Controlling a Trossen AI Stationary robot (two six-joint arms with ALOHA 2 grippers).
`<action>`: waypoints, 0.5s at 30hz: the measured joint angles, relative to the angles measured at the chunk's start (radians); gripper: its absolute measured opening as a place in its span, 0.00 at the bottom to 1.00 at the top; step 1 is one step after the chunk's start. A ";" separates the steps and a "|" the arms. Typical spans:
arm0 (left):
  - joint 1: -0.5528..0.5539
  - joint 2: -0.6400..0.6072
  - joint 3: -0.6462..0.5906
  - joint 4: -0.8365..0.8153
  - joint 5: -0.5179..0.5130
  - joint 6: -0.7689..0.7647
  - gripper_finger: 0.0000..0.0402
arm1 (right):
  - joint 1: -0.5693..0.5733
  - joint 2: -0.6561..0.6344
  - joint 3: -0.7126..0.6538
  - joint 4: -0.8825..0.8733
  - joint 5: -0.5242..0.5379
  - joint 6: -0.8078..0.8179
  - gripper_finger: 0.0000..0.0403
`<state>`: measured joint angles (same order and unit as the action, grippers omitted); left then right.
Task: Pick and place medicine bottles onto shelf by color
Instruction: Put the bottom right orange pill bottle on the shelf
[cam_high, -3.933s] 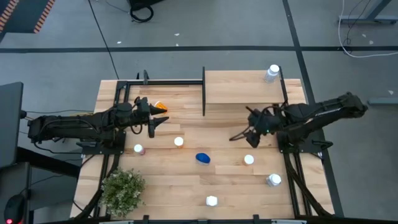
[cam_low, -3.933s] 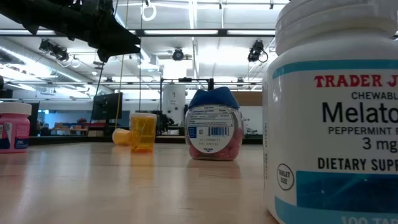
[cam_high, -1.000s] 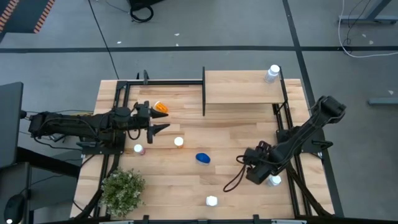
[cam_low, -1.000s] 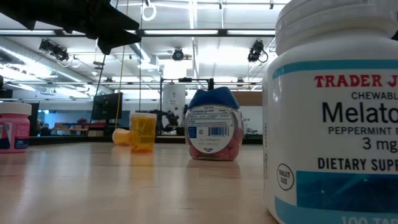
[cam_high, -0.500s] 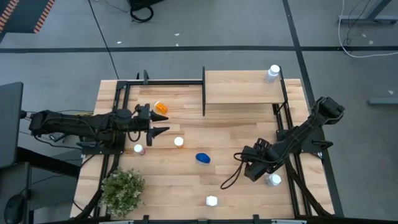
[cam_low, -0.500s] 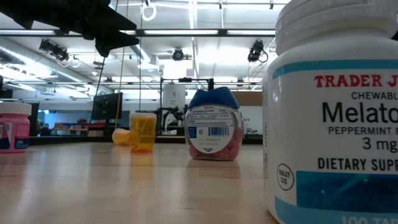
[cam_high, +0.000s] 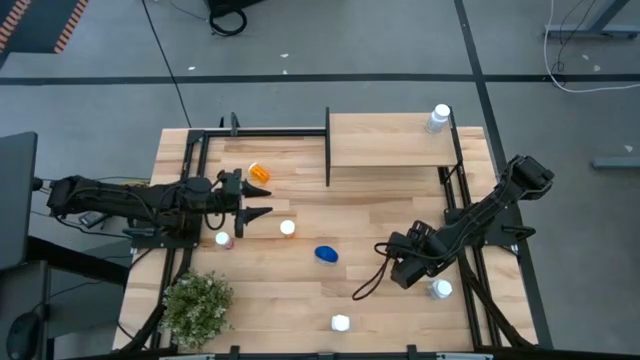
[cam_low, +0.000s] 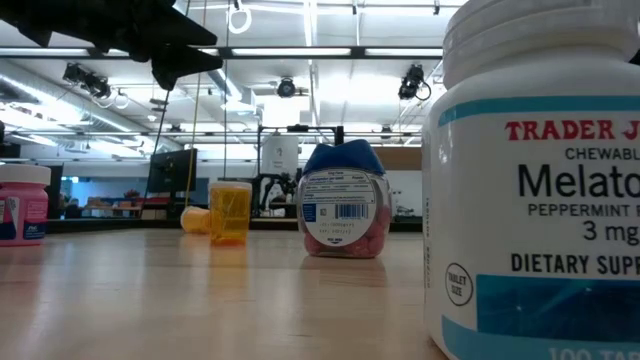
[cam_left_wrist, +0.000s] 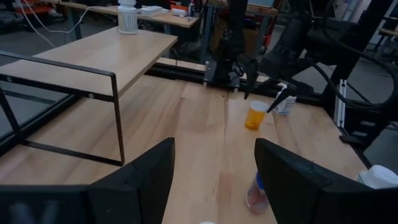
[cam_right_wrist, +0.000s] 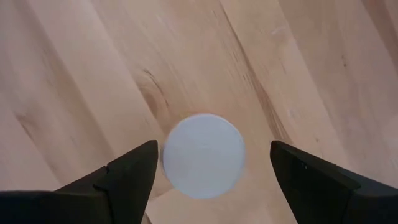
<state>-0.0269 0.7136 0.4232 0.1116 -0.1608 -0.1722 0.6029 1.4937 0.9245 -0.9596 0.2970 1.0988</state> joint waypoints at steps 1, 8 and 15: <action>0.000 0.000 0.000 0.000 0.000 0.000 0.57 | 0.000 0.000 0.000 0.003 0.000 0.005 0.79; 0.000 0.000 0.000 0.040 0.000 0.002 0.57 | 0.008 0.000 0.000 0.010 -0.002 0.061 0.79; 0.000 0.000 0.000 0.062 0.000 0.004 0.57 | 0.009 0.001 0.000 0.015 0.001 0.064 0.79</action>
<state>-0.0265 0.7132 0.4236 0.1736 -0.1608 -0.1684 0.6117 1.4946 0.9245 -0.9445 0.2977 1.1633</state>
